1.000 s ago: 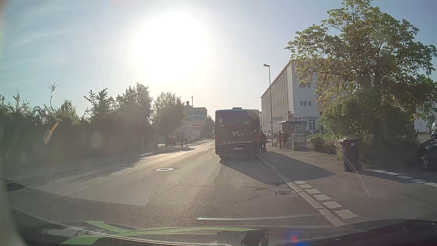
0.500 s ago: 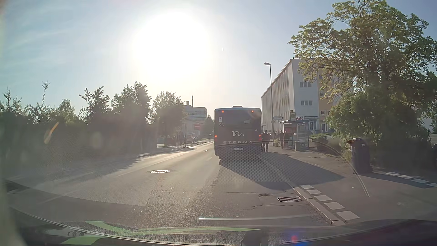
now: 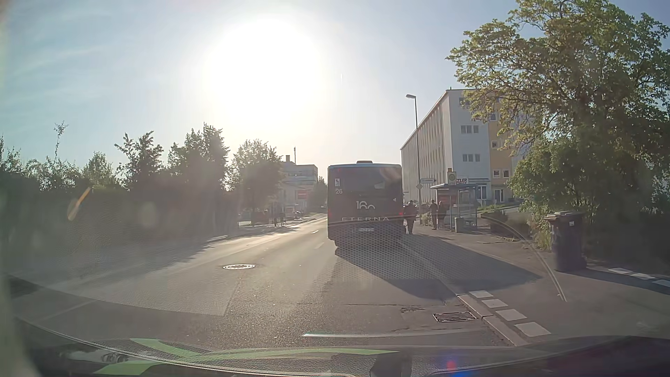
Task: Follow the waypoints while adhering to traffic rules and regulations
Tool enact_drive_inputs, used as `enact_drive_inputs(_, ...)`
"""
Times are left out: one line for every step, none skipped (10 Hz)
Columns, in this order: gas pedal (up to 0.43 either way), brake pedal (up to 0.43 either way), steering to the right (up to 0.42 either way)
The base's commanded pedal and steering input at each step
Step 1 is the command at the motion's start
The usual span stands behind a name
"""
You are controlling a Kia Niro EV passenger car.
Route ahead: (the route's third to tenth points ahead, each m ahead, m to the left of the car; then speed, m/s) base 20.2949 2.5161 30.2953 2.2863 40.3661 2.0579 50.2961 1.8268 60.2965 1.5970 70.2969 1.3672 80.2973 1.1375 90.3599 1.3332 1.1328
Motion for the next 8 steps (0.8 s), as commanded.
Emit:
enact_drive_inputs(0.000,0.073,-0.006)
enact_drive_inputs(0.000,0.073,-0.006)
enact_drive_inputs(0.000,0.073,-0.006)
enact_drive_inputs(0.000,0.073,-0.006)
enact_drive_inputs(0.000,0.073,-0.006)
enact_drive_inputs(0.000,0.073,-0.006)
enact_drive_inputs(0.000,0.073,-0.005)
enact_drive_inputs(0.000,0.073,-0.005)
